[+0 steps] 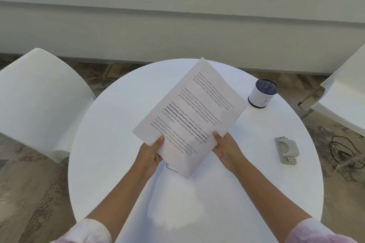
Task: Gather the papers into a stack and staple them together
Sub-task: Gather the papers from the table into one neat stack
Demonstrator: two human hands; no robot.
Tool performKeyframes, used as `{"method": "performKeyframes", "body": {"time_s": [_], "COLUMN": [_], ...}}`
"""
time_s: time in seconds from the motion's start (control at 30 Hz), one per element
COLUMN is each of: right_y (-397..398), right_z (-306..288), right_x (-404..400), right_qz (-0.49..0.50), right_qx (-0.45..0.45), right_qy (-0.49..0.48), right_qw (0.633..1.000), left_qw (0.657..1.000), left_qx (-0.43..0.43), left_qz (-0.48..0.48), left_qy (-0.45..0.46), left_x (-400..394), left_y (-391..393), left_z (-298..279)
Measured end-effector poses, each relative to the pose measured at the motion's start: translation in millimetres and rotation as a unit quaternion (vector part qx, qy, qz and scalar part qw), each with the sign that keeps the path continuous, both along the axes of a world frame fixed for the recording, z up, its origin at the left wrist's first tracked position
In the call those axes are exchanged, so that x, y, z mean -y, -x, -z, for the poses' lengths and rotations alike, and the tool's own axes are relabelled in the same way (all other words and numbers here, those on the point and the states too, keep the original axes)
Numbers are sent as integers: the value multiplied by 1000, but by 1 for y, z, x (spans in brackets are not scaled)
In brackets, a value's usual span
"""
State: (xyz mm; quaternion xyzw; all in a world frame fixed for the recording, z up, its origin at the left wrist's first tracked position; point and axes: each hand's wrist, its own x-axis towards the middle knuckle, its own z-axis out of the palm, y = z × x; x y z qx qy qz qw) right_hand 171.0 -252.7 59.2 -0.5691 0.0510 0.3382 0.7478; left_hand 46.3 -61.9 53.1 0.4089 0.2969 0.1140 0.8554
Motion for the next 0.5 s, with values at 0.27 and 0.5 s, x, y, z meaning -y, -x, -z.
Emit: {"method": "performKeyframes", "body": {"time_s": [0.27, 0.5], "right_y": [-16, -17], "right_z": [-15, -23], "right_x": [13, 16], "right_qz": [-7, -28], "right_qx": [273, 352], "right_qy": [194, 202], "right_qw": [942, 914], "left_qw": [999, 956], "left_qx": [6, -27], "left_qz": [-4, 138], "left_qy": [-43, -259], "left_x": [-30, -40], "left_y": [-4, -8], "left_z": [-12, -33]}}
